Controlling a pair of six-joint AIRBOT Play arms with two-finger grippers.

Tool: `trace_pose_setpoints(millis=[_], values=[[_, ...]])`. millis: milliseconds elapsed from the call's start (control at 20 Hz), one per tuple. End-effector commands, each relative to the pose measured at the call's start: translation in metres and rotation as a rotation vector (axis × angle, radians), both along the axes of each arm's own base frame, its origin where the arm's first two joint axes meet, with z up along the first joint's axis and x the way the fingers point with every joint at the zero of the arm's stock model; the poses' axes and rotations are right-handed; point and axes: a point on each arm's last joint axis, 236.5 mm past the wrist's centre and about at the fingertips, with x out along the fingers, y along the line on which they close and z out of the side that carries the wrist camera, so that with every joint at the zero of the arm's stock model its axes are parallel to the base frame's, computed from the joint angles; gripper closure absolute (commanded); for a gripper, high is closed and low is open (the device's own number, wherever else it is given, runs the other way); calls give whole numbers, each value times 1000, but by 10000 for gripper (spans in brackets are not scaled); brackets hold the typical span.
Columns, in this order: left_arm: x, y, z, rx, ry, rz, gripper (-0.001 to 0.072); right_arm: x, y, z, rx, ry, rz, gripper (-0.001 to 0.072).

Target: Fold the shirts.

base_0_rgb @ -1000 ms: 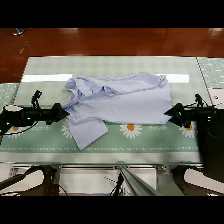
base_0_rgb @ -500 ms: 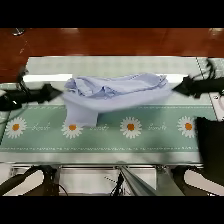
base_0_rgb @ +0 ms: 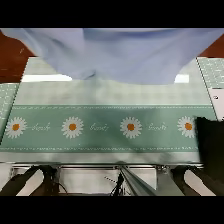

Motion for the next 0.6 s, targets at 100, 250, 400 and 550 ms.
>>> trace_pose_setpoints(millis=[100,250,400,550], values=[[-120,35,50,262,-142,354,688,-131,-3,61,-165,-219,-195,696],[-185,53,63,318,-219,534,688,-174,2,60,-180,-237,-231,696],[-219,43,64,316,-266,481,687,-187,-1,37,-180,-156,-253,696],[-196,46,31,313,-150,425,687,-174,-3,11,-159,-56,-238,696]])
